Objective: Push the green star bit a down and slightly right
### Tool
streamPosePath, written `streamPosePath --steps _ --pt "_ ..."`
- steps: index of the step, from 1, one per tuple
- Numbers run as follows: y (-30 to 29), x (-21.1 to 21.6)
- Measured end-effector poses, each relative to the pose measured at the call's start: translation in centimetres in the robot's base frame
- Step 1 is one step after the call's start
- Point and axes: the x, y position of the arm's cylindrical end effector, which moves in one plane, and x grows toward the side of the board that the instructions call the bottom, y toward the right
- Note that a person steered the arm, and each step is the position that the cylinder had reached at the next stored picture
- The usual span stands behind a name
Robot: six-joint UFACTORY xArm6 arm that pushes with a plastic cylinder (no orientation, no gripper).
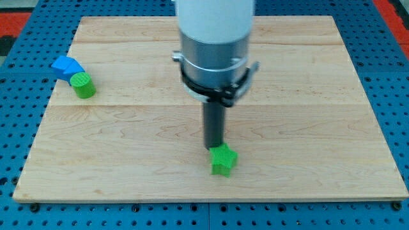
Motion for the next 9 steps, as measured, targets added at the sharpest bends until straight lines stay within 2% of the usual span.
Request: streamPosePath --steps 1,2,4,5,6,7,8,9 --pt "-0.5 0.4" --pt "-5.2 1.0" --pt "-3.3 1.6" --pt "-5.4 4.2" --pt "-1.6 4.0" --pt "9.5 0.0" --pt "12.7 0.0" --pt "9.9 -1.6"
